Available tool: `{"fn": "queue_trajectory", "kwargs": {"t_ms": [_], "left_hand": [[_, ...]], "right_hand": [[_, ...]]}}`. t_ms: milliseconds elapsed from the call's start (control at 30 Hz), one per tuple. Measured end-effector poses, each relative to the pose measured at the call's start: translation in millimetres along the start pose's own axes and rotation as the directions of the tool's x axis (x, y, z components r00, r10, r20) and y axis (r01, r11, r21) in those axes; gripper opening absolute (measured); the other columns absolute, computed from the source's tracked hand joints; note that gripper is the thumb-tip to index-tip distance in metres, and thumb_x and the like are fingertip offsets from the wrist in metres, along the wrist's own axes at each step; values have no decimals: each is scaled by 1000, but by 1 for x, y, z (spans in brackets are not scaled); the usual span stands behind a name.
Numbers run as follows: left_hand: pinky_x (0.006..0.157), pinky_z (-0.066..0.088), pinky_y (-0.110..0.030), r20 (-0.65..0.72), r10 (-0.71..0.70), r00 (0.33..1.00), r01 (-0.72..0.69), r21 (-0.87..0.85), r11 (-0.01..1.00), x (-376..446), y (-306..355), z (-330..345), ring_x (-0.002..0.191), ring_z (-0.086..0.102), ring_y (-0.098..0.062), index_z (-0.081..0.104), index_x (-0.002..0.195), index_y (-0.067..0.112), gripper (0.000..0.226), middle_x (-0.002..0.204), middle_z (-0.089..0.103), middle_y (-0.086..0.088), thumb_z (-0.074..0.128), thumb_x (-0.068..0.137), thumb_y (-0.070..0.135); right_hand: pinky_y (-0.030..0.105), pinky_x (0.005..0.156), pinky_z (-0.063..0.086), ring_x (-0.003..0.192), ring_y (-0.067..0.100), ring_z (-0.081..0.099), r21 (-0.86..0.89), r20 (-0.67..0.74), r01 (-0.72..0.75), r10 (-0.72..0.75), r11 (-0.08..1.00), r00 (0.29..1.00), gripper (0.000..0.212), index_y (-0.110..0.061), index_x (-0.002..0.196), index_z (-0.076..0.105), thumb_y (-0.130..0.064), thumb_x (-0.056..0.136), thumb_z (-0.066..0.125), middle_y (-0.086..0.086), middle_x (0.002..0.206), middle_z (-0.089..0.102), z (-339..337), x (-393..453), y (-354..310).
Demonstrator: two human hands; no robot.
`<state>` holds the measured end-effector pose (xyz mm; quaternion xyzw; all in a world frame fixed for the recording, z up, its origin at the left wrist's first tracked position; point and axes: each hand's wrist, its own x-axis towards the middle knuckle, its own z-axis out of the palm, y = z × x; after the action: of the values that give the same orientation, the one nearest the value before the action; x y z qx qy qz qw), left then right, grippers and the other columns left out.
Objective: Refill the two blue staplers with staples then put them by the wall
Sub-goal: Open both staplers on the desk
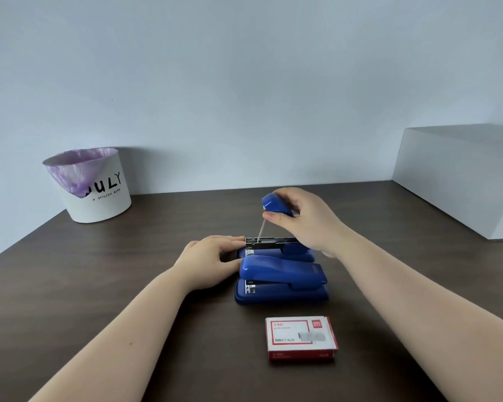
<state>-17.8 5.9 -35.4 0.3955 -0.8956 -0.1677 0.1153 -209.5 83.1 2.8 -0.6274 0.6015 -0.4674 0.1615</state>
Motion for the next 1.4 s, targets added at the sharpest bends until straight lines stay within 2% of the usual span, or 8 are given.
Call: {"fn": "queue_trajectory", "kwargs": {"t_ms": [267,433,733,867,1067,1200,1300,1400], "left_hand": [[114,25,-32,0,-2,1000,2,-15,1000,-4,3,0,136,34,0,49,131,38,57,142,44,24,45,77,54],[113,25,-29,-14,-11,1000,11,-31,999,-5,4,-1,136,35,-2,51,130,34,44,141,46,20,56,86,36],[114,30,-31,6,-29,1000,29,-167,985,-8,0,-3,132,40,-3,57,126,30,78,134,52,17,50,55,61],[115,30,-33,11,-33,999,34,-165,986,-9,-2,-3,135,37,-5,56,128,29,56,138,51,14,61,75,45],[109,39,-37,-13,-60,998,58,-141,988,-19,-2,-3,130,45,-5,49,130,40,62,136,53,20,57,70,55],[102,44,-34,-312,-148,939,35,-342,939,-37,2,-2,112,56,-9,58,121,30,39,123,61,8,65,83,25],[90,49,-30,-367,-298,881,25,-593,805,-54,4,-6,92,62,-10,65,97,30,20,100,69,4,61,86,14],[83,47,-23,-271,-290,918,52,-644,764,-67,7,-7,88,67,-8,70,86,27,19,89,74,4,60,87,11]], "right_hand": [[52,93,51,103,39,62,369,-83,-90,129,925,988,15,-18,100,56,-12,88,62,11,99,64,-45,-14,14],[40,89,55,102,22,66,433,-33,-195,231,880,972,20,-15,104,58,-4,87,59,14,110,65,-76,-34,42],[13,67,50,77,10,61,42,34,-279,277,959,960,24,-13,95,67,-11,74,77,2,88,68,-85,-48,65],[26,77,48,76,13,63,-126,76,-283,293,951,953,25,-17,87,68,-18,66,83,5,88,73,-85,-46,67],[25,91,45,97,6,64,-204,47,-246,260,948,964,34,-28,98,67,-30,67,82,-9,100,71,-77,-46,62],[22,91,44,100,0,55,-315,-13,-112,113,943,993,31,-29,104,66,-45,78,68,-18,105,63,-58,-45,25],[7,70,38,79,-9,50,-323,125,2,40,946,991,32,-26,112,63,-41,84,63,-20,103,59,-34,-53,-13],[11,80,41,92,-6,55,-300,281,67,21,951,960,45,-29,122,57,-45,81,65,-14,114,63,-10,-64,-28]]}}
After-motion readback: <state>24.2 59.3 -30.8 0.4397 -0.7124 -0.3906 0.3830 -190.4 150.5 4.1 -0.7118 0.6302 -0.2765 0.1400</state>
